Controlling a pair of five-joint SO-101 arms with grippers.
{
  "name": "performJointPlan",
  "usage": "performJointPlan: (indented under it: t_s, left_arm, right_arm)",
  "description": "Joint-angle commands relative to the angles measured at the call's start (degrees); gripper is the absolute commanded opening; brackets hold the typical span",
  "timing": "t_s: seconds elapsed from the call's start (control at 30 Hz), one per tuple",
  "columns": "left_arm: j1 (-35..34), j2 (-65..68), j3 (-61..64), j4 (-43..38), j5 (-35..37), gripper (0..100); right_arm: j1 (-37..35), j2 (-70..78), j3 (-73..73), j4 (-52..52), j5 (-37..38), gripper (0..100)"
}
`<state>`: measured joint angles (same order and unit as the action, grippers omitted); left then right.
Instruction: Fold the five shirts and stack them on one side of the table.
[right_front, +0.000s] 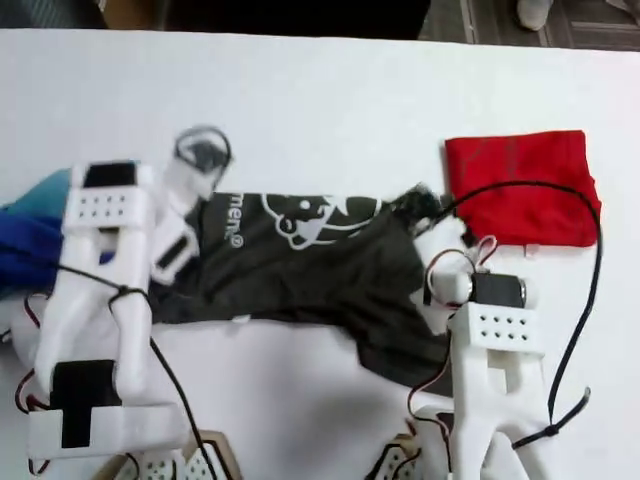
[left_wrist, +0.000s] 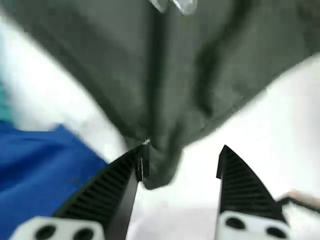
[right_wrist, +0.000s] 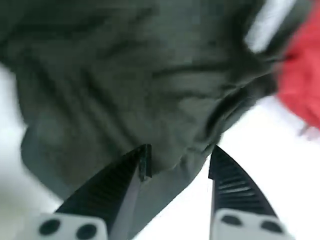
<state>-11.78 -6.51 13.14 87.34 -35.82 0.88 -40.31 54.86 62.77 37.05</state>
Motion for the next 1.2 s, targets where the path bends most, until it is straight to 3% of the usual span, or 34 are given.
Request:
performJointPlan:
  t_s: [0.0,0.13,0.27,0.53,0.67,0.8,1.0,1.17]
  left_arm:
    - [2.2,-0.18,-9.19,-1.67,5.8,24]
    - [6.42,10.11,-9.71,-7.47,10.02,24]
    - [8.0,22.95,-12.88,-12.4,12.66,24]
    - [4.84,42.2,-29.93,-5.01,14.68,24]
    - [3.69,49.67,-40.22,1.67,14.33,24]
    - [3.87,54.59,-49.71,7.3,14.24,24]
    - [5.54,56.26,-60.09,14.59,14.24,24]
    - [6.42,53.89,-60.88,14.95,14.42,24]
  right_arm:
    - [-1.45,5.93,-5.27,-3.21,-3.69,19.0]
    - [-5.67,18.33,-13.98,-0.31,-3.87,19.0]
    - [-5.32,31.25,-20.57,2.33,-3.43,19.0]
    - [7.43,44.62,-22.51,5.05,-3.34,19.0]
    - [14.11,44.62,-22.51,6.64,2.9,19.0]
    - [14.55,44.53,-22.68,10.07,9.93,19.0]
    - [12.7,35.21,-24.18,13.14,11.25,19.0]
    - [9.71,18.33,-24.26,12.26,10.73,19.3]
